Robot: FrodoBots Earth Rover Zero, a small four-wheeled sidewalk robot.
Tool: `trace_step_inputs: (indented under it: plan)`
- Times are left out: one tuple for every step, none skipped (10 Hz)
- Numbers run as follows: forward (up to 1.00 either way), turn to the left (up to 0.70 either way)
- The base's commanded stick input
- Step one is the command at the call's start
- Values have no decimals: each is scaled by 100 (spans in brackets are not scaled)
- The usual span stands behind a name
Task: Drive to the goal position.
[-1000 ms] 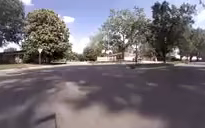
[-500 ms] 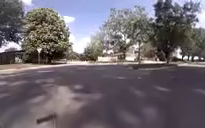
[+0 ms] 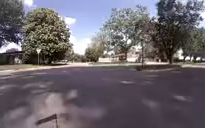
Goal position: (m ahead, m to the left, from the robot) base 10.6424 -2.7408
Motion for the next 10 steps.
trace_step_inputs:
  plan:
    - [100, -34]
    - [100, -30]
    - [100, -24]
    - [100, -1]
    - [100, 0]
    - [100, 0]
    - [100, 0]
    - [100, 0]
    - [100, 0]
    - [100, 0]
